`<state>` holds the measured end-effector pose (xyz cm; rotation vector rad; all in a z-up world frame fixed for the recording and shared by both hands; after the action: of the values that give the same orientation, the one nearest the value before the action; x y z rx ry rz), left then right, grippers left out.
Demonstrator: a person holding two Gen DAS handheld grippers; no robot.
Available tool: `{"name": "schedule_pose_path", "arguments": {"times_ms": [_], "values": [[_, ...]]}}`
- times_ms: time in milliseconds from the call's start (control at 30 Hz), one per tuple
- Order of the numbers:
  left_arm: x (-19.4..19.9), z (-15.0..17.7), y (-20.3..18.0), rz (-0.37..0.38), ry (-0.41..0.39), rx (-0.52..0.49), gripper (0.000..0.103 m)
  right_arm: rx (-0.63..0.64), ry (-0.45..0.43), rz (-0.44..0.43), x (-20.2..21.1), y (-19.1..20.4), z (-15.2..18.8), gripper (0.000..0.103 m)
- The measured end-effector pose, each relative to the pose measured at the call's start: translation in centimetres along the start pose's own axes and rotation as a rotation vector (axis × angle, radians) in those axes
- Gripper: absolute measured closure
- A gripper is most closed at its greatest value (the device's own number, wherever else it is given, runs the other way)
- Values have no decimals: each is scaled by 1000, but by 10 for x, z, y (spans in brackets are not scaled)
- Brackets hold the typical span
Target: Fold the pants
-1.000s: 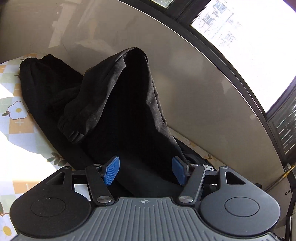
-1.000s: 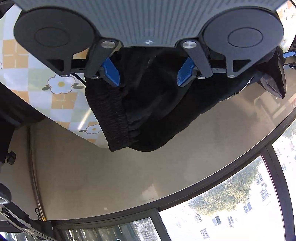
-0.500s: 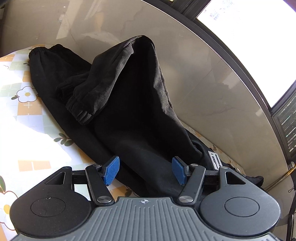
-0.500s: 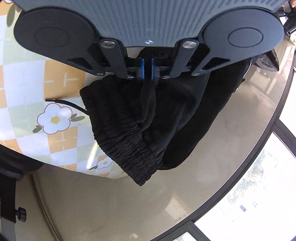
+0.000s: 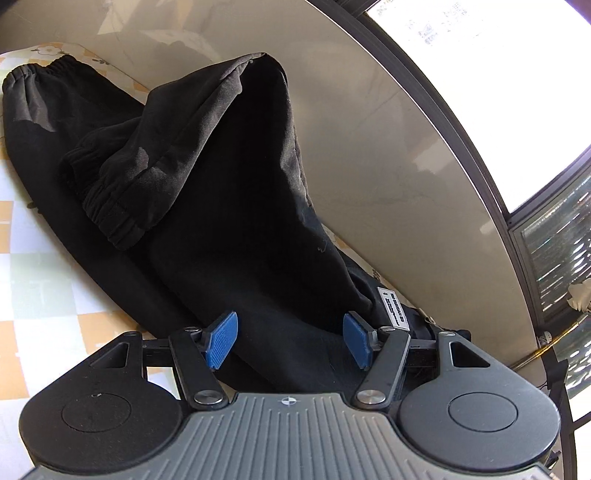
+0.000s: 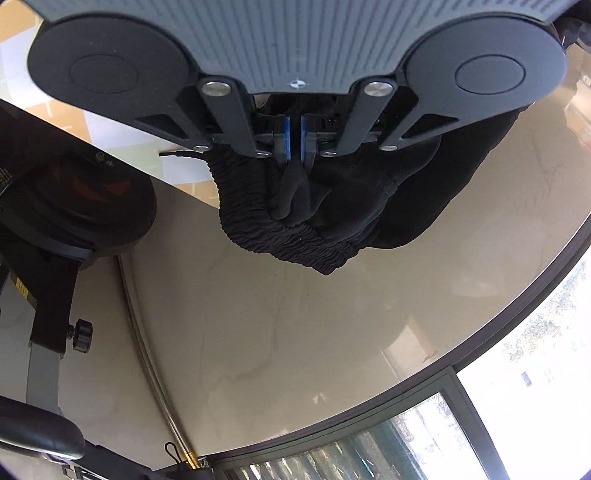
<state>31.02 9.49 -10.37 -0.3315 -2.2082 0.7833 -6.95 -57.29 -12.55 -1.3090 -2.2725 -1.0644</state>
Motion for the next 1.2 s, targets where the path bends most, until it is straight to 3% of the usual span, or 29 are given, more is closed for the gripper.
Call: {"name": "schedule_pose_path", "arguments": {"times_ms": [67, 133, 200, 233, 400, 533, 700, 833, 967, 1200], "values": [[-5, 2, -12, 20, -5, -31, 38, 45, 10, 31, 7, 9, 3, 96], [-4, 0, -17, 32, -10, -53, 38, 121, -13, 75, 26, 26, 6, 83], [-1, -5, -16, 49, -12, -65, 38, 230, -61, 36, 51, 46, 14, 57], [1, -8, -13, 50, -15, -68, 38, 276, -81, 10, 62, 58, 17, 55], [21, -34, 12, 45, -41, -34, 38, 458, -60, -195, 90, 132, 37, 55], [51, -64, 41, 1, -130, -1, 38, 613, 66, -387, 89, 198, 92, 47], [93, -95, 99, -105, -210, 73, 38, 697, 242, -525, 72, 265, 160, 47], [117, -118, 155, -215, -267, 168, 38, 723, 277, -578, 61, 298, 191, 47], [124, -131, 202, -296, -292, 246, 38, 644, 321, -593, 44, 307, 201, 47], [99, -153, 251, -302, -259, 331, 38, 559, 324, -526, 23, 296, 199, 47]]}}
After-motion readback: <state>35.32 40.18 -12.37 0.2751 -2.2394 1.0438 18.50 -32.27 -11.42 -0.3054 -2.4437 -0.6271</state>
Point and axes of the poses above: each gripper's, at about its wrist camera, not at the fingertips, and x roughly against the way its jaws point, y to its left, z to its underside, the point moved 2 cm from there along -x, roughly the way its jaws point, and after that the axes turned 3 degrees about y, right-handed, at the moved point
